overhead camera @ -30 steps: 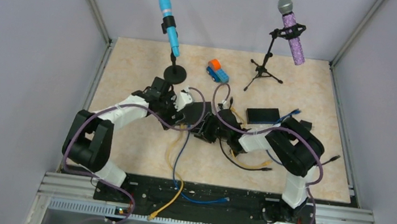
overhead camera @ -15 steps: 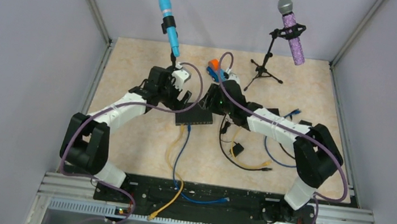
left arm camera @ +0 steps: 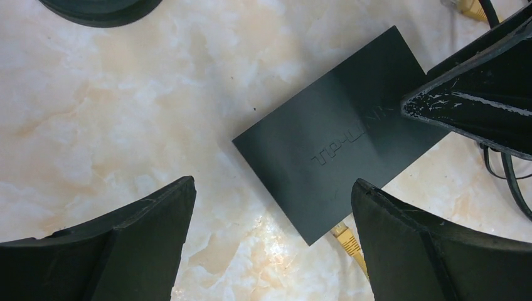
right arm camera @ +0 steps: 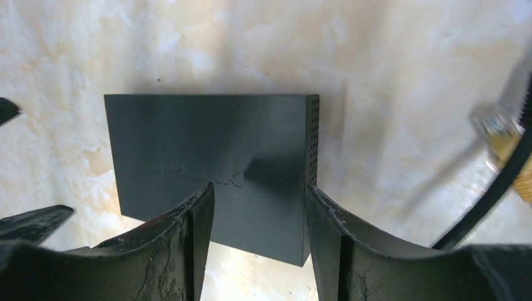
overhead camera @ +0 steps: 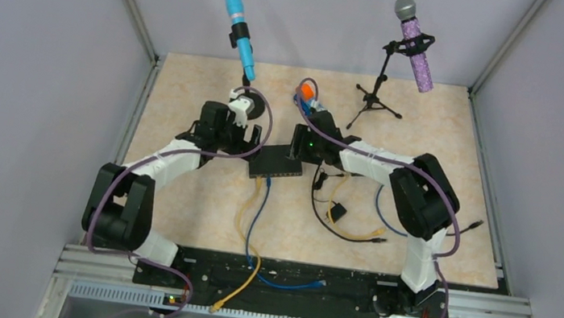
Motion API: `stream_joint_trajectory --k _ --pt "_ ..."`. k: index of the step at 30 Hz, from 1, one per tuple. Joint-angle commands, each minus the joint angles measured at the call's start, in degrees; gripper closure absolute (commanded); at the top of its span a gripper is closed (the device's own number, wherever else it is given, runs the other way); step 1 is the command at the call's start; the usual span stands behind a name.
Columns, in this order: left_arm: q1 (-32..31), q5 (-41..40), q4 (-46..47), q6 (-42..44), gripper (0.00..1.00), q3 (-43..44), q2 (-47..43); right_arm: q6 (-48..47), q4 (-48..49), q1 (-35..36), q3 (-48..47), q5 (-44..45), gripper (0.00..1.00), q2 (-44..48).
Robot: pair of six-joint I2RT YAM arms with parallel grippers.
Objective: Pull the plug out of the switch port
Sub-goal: Pull the connector from the switch port.
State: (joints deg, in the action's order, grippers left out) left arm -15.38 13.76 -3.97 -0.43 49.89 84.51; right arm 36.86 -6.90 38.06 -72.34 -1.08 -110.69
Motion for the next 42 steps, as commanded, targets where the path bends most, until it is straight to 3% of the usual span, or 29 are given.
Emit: stream_joint_trajectory --k 1,10,20,24,27,29,37,42 --pt "0.3 4.1 2.0 -3.0 0.01 1.9 3.4 -2.9 0.6 -0.2 -5.4 -6.0 0.46 -3.0" --pt "0.3 7.8 -2.6 -9.0 0.08 2.8 8.9 -4.4 -0.2 1.1 -5.8 -10.1 0.46 -5.6" --pt "-1.5 11.9 -2.5 -12.9 0.12 -4.4 3.4 -4.1 1.1 4.2 -2.4 -10.4 0.46 -3.7" --pt "-3.0 10.1 -2.7 -15.1 0.13 -7.8 -0.3 -3.2 1.7 4.3 0.0 -8.7 0.46 -2.0" --pt "-2.7 4.4 -5.3 -14.7 0.09 -7.8 -2.8 -3.3 -0.2 4.0 0.2 -6.7 0.45 0.4" --pt "-2.5 2.5 -7.2 -12.5 0.02 -5.6 -3.7 -3.5 -0.9 3.2 0.3 -6.7 0.45 2.5" --pt "-2.5 -3.0 -20.9 5.1 0.01 11.5 0.0 -0.8 -0.2 -0.1 5.3 -8.1 0.43 13.3" --pt "-2.6 -5.8 -29.6 5.8 0.01 20.4 7.8 7.2 10.6 0.7 14.2 -14.3 0.43 16.5"
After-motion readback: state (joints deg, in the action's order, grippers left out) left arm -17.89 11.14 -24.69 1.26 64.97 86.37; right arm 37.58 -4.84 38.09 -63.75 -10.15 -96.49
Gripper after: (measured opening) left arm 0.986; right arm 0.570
